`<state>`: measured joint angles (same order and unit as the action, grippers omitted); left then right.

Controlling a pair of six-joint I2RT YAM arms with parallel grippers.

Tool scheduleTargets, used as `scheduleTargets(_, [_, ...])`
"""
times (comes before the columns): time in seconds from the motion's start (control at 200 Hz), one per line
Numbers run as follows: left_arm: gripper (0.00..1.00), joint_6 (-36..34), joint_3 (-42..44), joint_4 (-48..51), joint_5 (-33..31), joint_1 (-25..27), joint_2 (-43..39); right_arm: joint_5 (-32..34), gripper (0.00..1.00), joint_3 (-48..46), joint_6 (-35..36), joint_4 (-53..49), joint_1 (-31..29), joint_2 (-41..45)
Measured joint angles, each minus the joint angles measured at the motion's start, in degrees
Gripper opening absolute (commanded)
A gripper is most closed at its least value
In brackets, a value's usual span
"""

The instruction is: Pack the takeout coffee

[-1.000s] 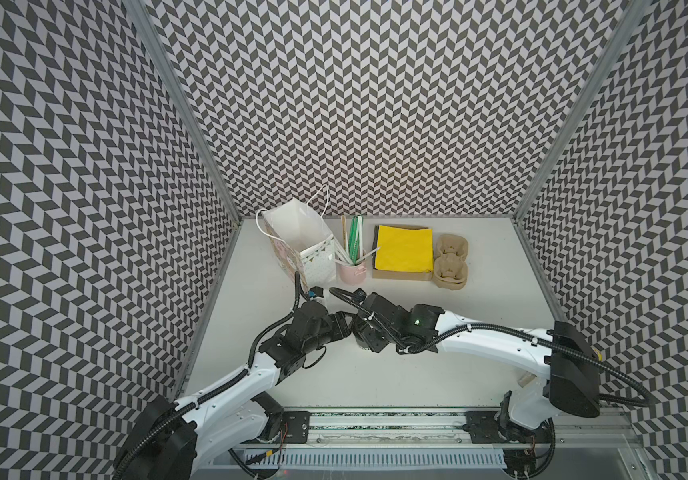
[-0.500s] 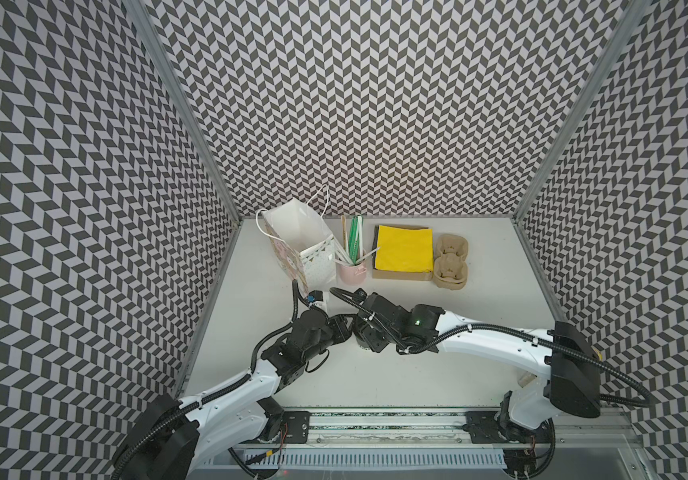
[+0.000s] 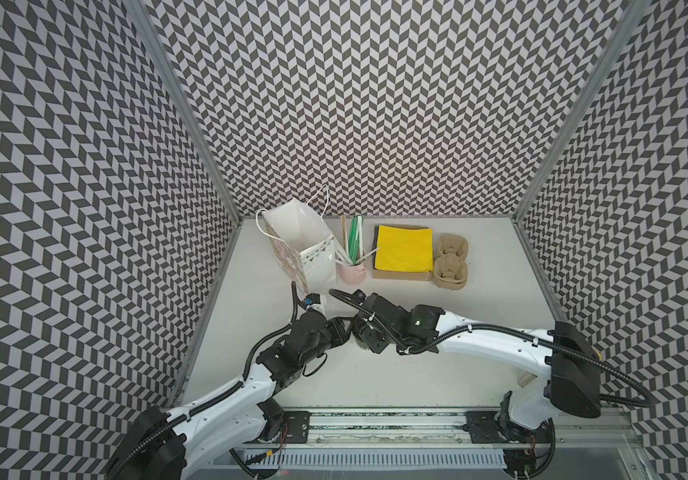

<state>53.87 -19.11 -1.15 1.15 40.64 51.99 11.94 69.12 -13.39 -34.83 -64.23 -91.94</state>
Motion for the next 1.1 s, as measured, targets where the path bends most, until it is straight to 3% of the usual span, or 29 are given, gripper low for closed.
scheduleTargets(0.175, [0.46,0.0,-0.2,0.7,0.3,0.0,0.1,0.0,0.60,0.0,0.3,0.0,0.0,0.0])
scheduleTargets(0.325, [0.39,-0.2,0.4,-0.8,0.9,0.0,0.3,0.0,0.60,0.0,0.3,0.0,0.0,-0.1])
scheduleTargets(0.626, [0.27,1.7,7.1,-13.1,0.4,1.1,0.6,0.0,0.60,0.1,0.4,-0.1,0.0,-0.3])
scheduleTargets(0.866, [0.28,5.1,9.0,-17.1,-4.4,4.4,1.0,-0.2,0.60,0.1,0.5,-0.3,0.0,-0.3])
scheduleTargets(1.101, [0.31,7.5,10.3,-16.9,-5.2,5.1,-0.9,-0.8,0.60,0.2,1.2,-0.5,0.0,-0.3])
